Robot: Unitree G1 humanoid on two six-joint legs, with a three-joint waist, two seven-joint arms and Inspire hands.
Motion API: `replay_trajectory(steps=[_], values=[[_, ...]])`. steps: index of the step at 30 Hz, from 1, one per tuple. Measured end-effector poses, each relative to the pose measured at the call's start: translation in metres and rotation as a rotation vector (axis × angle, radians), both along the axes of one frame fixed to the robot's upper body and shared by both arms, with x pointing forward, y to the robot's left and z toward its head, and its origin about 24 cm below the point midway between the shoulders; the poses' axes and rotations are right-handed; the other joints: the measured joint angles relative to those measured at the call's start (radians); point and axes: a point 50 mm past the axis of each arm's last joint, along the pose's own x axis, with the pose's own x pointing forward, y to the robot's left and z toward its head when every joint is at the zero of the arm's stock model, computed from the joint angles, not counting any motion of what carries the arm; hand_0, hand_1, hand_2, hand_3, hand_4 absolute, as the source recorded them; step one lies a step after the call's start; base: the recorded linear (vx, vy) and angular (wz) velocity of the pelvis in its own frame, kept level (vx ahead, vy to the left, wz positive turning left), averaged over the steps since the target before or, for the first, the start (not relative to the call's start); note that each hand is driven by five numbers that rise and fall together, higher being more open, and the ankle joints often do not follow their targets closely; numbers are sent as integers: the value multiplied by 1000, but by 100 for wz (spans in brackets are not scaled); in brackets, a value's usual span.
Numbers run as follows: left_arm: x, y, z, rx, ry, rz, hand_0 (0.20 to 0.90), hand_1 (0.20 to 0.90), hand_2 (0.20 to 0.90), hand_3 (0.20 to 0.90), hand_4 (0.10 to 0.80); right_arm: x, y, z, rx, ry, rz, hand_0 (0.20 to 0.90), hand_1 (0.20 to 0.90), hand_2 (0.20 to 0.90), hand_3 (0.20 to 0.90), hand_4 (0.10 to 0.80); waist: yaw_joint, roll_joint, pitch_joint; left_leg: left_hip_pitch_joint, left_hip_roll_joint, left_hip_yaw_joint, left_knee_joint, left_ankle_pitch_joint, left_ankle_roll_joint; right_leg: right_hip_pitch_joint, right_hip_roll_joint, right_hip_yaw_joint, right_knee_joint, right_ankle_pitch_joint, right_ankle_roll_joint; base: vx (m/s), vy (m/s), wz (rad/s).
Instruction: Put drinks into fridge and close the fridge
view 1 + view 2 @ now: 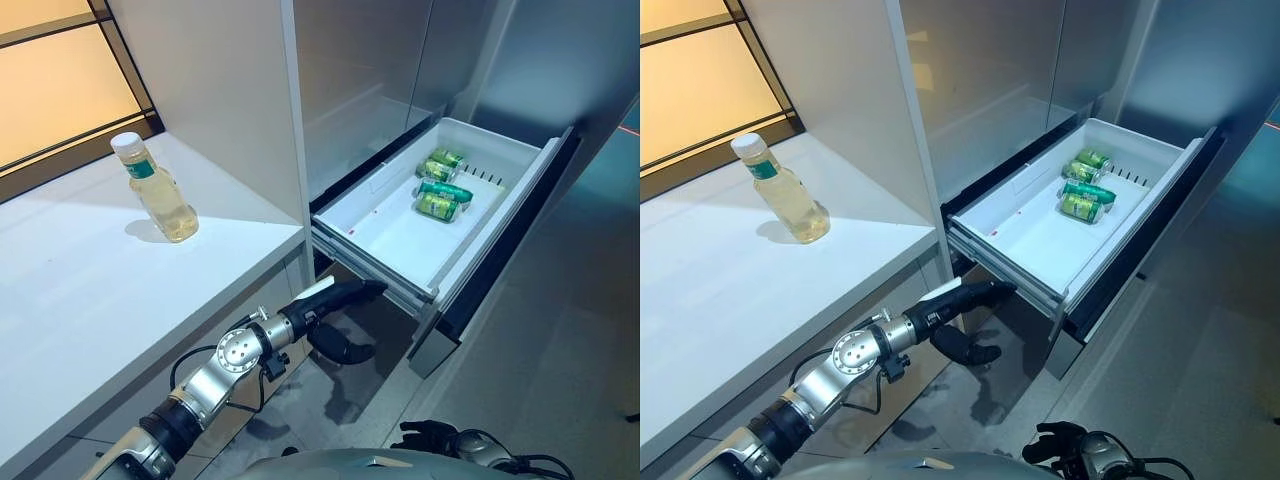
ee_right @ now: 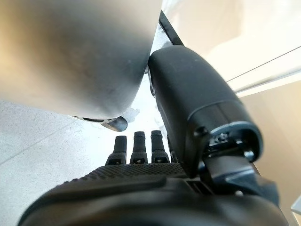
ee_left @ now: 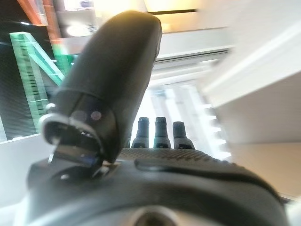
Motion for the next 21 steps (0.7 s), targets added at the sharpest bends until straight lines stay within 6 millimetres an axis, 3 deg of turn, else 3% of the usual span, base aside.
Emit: replay_trajectory(steps=[5,11,13,18,21], values=[[8,-1,31,-70,-116,31,900,900,900,900,800,-1,0,0,-2,-2,-1,900,900,900,900,800,6,1,0,-1,0,-2,0,1,0,0,1,-1,0,0,0,0,0,0],[19,14,71,-117,-267,120,900,900,900,900,800,-5,-2,-1,-15,-12,-10,900,900,900,900,800,32,2,-2,-9,-1,-11,0,3,-1,-3,1,-9,0,0,0,-8,-1,3],[20,29,77,-103,-290,139,900,900,900,900,800,-5,-3,0,-17,-12,-11,900,900,900,900,800,36,3,-2,-9,-1,-16,0,3,-2,-2,1,-13,0,0,0,18,43,6],[21,99,111,-248,-351,303,900,900,900,900,800,-15,-6,-1,-8,-15,-79,900,900,900,900,800,59,5,-2,-19,-1,-41,0,9,-3,-2,-1,-34,-1,-1,1,33,3,11],[14,119,138,-382,-453,342,900,900,900,900,800,-23,-9,-3,-11,-8,-97,900,900,900,900,800,95,3,-2,-23,-6,-51,0,14,-2,0,-2,-49,-1,-4,5,40,-15,17]])
